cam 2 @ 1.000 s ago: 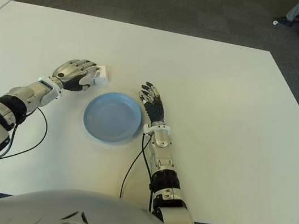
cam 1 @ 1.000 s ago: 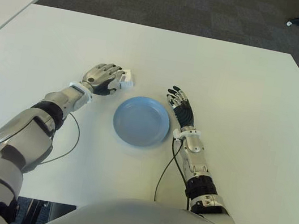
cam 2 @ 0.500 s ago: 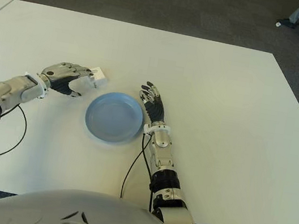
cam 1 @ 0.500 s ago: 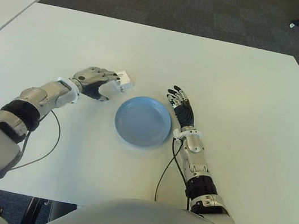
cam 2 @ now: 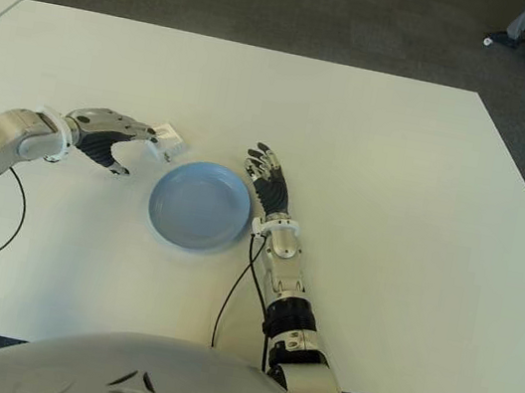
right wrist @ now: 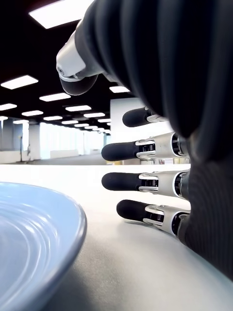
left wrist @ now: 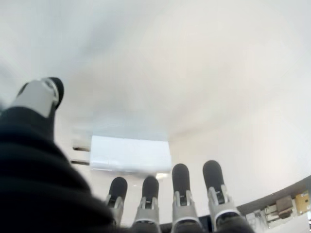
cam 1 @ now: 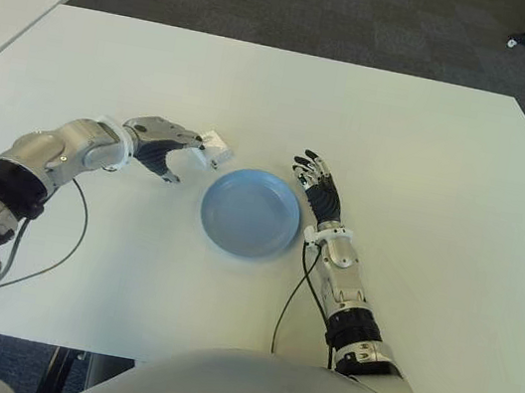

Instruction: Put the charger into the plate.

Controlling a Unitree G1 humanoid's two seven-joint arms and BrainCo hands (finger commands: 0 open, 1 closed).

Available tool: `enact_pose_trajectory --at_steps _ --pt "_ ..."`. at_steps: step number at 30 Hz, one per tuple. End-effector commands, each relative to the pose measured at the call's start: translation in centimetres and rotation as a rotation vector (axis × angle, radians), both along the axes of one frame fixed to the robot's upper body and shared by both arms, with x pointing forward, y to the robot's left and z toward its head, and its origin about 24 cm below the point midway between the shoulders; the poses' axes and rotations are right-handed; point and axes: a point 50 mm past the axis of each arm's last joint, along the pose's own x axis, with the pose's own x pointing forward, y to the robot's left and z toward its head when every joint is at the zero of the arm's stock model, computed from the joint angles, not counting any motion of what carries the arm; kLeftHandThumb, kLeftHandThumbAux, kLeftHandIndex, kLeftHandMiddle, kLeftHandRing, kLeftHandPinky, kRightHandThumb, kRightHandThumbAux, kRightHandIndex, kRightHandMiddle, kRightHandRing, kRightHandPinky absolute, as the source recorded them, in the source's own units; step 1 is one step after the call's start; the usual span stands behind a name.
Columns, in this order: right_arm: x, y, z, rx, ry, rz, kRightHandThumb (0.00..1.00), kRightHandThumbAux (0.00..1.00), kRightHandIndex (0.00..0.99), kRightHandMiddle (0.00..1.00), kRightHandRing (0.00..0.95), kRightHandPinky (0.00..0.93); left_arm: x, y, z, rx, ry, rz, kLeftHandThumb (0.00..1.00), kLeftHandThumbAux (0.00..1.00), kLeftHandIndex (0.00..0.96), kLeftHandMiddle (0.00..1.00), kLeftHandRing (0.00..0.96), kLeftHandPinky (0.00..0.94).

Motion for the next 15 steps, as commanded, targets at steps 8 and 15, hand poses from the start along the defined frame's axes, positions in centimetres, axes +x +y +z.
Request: enact_pose_trajectory --at_steps 8,15 --pt "-0.5 0.8 -0.8 0.021 0.044 0.026 0.000 0.514 0.125 0.232 0.218 0.207 -4.7 1.1 -1.8 0.098 0.199 -0.006 0.000 0.502 0.064 0.072 0.125 0.209" --pt "-0.4 0.8 -0.8 0.023 0.046 0.027 0.000 0.518 0.123 0.233 0.221 0.214 -5.4 0.9 -0.7 0.123 0.146 -0.057 0.000 0.505 0.072 0.085 0.099 0.126"
